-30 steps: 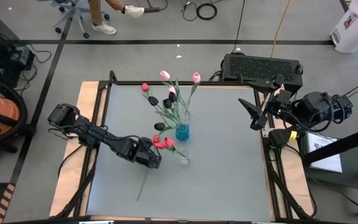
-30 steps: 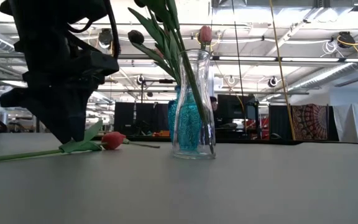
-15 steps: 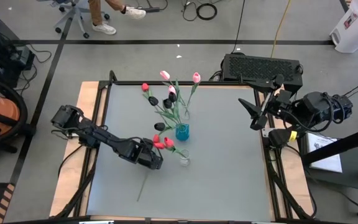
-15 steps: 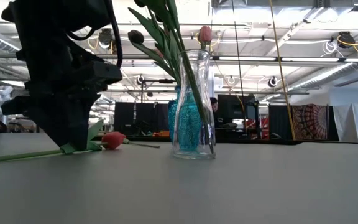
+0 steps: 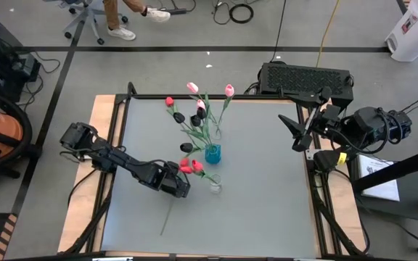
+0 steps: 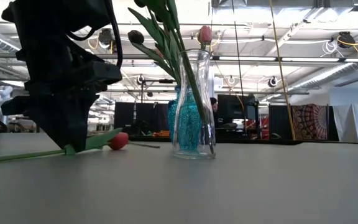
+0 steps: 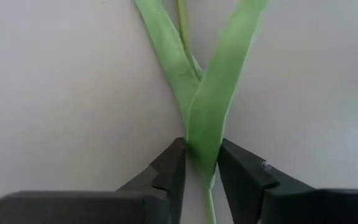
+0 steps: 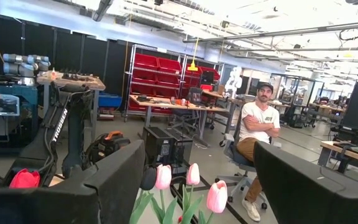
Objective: Sort flowers into vase by color
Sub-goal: Put the bottom red tulip into the bottom transparent vase
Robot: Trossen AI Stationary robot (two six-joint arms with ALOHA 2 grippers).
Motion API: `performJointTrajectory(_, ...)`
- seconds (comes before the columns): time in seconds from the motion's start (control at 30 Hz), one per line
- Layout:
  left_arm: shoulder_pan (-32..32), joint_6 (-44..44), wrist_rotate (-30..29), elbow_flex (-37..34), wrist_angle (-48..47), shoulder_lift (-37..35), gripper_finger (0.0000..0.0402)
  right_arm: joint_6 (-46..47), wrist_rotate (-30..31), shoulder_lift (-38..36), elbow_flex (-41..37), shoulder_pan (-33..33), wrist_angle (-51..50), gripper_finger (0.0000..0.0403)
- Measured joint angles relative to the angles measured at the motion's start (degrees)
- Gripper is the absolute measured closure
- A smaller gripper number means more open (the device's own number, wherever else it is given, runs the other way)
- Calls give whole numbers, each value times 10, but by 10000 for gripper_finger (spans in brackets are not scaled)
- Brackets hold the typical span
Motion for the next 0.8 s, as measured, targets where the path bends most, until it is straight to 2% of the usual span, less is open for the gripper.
performJointTrajectory(0.3, 0, 4, 3, 0, -1, 0, 391, 0, 0, 0, 0, 0, 0, 110)
performJointTrajectory(0.8, 0, 4, 5, 0, -23, -8, 391, 0, 0, 0, 0, 0, 0, 110)
